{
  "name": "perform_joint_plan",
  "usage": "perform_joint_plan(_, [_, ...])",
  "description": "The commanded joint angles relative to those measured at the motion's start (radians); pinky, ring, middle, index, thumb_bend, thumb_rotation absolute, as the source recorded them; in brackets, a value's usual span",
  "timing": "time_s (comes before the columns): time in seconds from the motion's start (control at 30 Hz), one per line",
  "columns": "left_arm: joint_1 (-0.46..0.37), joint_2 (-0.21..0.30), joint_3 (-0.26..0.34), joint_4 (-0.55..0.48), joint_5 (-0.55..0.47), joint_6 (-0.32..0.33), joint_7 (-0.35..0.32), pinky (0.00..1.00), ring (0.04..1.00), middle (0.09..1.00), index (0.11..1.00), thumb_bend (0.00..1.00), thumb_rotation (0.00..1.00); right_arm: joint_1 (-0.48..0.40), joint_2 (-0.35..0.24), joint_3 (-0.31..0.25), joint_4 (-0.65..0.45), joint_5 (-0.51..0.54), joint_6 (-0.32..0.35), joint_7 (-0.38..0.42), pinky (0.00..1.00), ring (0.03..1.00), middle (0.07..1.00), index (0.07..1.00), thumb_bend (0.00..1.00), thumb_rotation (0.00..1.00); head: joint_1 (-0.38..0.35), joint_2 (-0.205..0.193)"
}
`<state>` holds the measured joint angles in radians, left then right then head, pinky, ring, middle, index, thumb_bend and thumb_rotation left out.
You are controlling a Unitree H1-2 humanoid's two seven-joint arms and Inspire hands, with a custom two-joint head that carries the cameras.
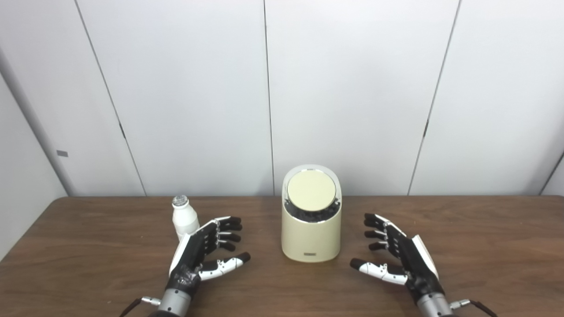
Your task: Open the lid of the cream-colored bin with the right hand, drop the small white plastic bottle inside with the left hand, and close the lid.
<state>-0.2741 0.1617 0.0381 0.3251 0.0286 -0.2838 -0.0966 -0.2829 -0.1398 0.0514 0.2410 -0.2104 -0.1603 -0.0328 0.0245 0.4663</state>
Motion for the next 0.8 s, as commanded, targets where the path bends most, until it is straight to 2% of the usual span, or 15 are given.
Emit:
perform_joint_plan(0.0, [0.048, -0.001, -0.004, 0.026, -0.001, -0.005, 0.007, 0.58, 0.653, 0.724, 0.730, 0.66, 0.00, 0.020, 0.003, 0.002, 0.003, -0.002, -0.015, -0.008, 0.65, 0.760, 0.824, 0.829, 0.62, 0.28, 0.001, 0.000])
perform_joint_plan(0.43, [0.051, -0.003, -0.005, 0.022, -0.006, -0.009, 0.004, 0.58, 0.650, 0.721, 0.732, 0.65, 0.00, 0.023, 0.003, 0.000, 0.004, 0.005, -0.029, -0.004, 0.64, 0.764, 0.826, 0.828, 0.62, 0.28, 0.009, -0.010])
perform_joint_plan(0.67, [0.048, -0.001, -0.004, 0.028, 0.000, -0.018, 0.007, 0.58, 0.648, 0.719, 0.733, 0.66, 0.00, 0.014, 0.000, 0.001, -0.040, -0.005, 0.015, 0.002, 0.65, 0.754, 0.825, 0.835, 0.62, 0.30, 0.002, -0.017])
perform_joint_plan(0.77, [0.047, -0.004, -0.003, 0.033, -0.015, -0.011, -0.002, 0.58, 0.647, 0.721, 0.737, 0.65, 0.00, -0.012, -0.005, 0.002, -0.071, -0.027, 0.035, -0.003, 0.63, 0.747, 0.823, 0.846, 0.65, 0.34, -0.006, -0.022])
